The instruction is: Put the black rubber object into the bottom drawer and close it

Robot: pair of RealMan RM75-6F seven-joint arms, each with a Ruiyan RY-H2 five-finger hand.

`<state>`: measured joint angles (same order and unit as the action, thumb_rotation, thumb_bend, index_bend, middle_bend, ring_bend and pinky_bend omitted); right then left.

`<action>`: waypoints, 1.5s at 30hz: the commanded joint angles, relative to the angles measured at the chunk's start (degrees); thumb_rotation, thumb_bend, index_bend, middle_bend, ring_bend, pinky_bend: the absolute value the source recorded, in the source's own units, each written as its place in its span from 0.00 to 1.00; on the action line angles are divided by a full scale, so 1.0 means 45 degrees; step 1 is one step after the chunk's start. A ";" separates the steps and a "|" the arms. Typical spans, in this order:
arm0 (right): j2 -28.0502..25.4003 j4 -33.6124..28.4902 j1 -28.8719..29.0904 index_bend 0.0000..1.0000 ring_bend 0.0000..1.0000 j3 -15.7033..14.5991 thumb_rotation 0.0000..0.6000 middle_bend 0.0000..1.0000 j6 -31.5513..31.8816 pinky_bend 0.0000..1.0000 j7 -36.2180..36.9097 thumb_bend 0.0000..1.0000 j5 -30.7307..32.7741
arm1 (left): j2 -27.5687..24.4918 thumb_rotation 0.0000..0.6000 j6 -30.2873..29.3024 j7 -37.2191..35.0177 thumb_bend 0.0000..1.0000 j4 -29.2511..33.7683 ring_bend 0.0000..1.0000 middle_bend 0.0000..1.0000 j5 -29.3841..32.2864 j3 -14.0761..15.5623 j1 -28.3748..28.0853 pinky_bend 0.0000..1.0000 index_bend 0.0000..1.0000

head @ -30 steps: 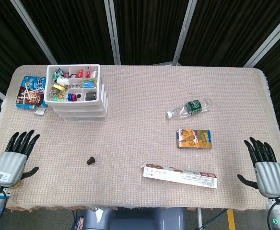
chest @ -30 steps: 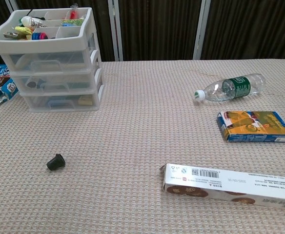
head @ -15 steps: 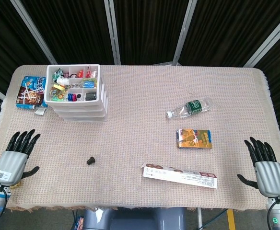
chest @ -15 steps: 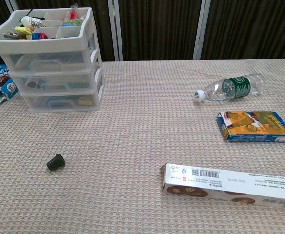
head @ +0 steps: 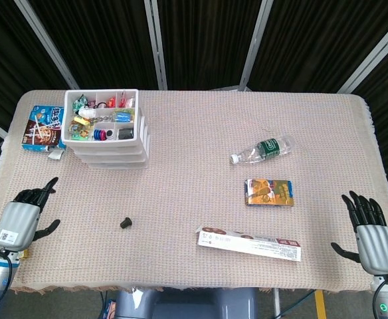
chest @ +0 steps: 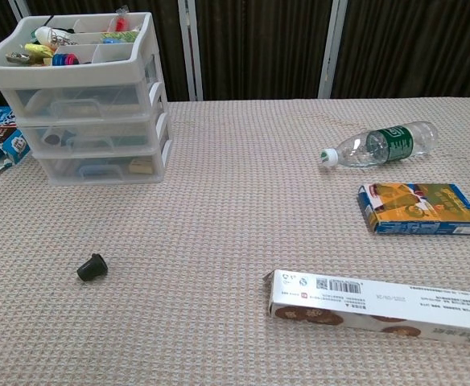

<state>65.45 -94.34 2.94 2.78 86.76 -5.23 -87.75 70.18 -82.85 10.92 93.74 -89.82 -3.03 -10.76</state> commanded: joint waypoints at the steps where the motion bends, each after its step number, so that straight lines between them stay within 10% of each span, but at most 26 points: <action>1: 0.0012 -0.0026 0.0014 0.05 0.00 0.0009 1.00 0.00 -0.0034 0.00 -0.0050 0.02 0.0031 | 0.0233 1.00 0.1521 -0.1467 0.52 0.0711 0.75 0.84 0.1516 -0.0509 -0.0610 0.68 0.00; 19: -0.0069 -0.0017 0.0031 0.05 0.00 0.0017 1.00 0.00 -0.0139 0.00 0.0093 0.02 0.0106 | 0.1284 1.00 0.7230 -0.2845 0.62 0.1737 0.83 0.93 1.0511 -0.3164 -0.3778 0.75 0.00; 45: -0.0074 0.0023 0.0039 0.05 0.00 0.0001 1.00 0.00 -0.0141 0.00 0.0215 0.02 0.0043 | 0.2717 1.00 0.8548 -0.3407 0.63 -0.0430 0.83 0.93 1.3635 -0.3875 -0.5759 0.75 0.00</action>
<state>65.12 -94.23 3.11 2.78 86.13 -4.26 -87.55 82.20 -44.59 -4.19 92.10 -28.76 -20.50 -36.54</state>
